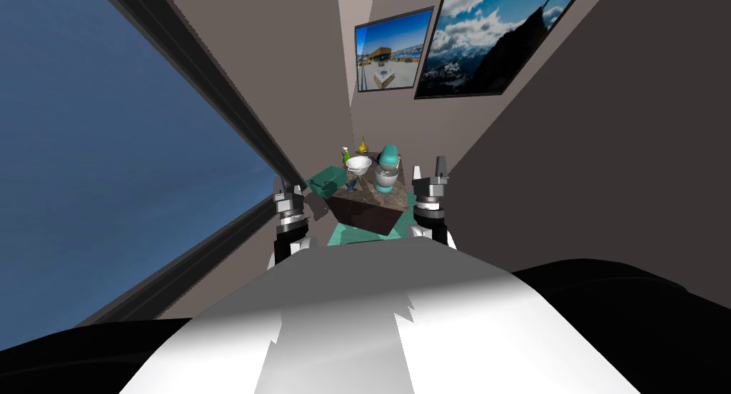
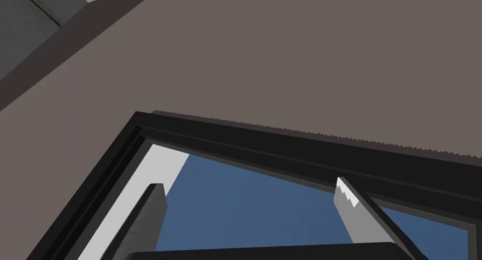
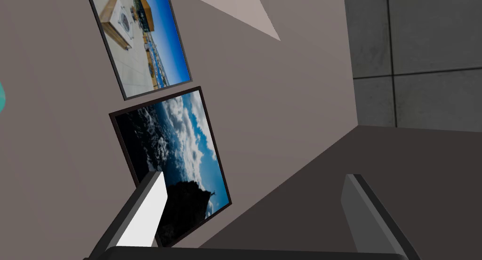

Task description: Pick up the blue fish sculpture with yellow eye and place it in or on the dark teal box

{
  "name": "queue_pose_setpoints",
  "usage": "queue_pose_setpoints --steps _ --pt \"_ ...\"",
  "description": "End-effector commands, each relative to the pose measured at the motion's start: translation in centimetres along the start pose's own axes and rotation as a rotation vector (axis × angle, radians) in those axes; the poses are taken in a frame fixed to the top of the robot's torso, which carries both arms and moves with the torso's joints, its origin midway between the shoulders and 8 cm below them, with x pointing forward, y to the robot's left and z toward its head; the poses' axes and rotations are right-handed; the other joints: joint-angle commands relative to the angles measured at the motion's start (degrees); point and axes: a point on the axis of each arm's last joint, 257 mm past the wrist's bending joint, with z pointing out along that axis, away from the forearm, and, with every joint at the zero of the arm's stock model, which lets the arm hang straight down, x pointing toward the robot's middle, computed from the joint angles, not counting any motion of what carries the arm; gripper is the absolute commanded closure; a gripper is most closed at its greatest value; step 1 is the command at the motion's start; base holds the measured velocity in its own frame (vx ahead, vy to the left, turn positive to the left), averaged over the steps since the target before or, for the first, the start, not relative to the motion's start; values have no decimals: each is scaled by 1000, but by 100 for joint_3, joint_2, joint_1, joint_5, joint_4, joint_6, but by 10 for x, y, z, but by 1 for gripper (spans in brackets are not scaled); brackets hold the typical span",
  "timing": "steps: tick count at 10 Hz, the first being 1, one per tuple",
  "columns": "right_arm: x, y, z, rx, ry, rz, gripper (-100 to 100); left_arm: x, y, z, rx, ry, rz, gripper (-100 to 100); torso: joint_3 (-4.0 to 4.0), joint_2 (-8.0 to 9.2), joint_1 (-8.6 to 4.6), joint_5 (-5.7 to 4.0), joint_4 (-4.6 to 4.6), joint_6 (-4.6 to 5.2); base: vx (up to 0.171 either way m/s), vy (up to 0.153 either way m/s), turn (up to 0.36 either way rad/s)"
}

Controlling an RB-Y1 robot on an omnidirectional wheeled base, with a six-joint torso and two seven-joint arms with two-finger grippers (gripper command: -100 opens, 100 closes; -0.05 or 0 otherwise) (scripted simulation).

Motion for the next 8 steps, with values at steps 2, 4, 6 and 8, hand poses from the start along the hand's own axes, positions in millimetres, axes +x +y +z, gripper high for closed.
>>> queue_pose_setpoints --steps 2,4,6,8 --pt "0 0 0 0 0 0 0 2 3 3 -13 48 7 -100 2 3 -3 -1 1 0 -17 -22 -12" --pt "0 0 0 0 0 0 0 2 9 6 -39 80 -2 -100 6 11 -14 -3 2 0 -34 -50 -15" --pt "0 0 0 0 0 0 0 -1 18 10 -78 97 -27 -100 9 16 -21 -5 3 1 -47 -64 -23" --pt "0 0 0 0 0 0 0 -6 27 14 -121 100 -67 -100 13 22 -23 -5 5 0 -62 -71 -25"
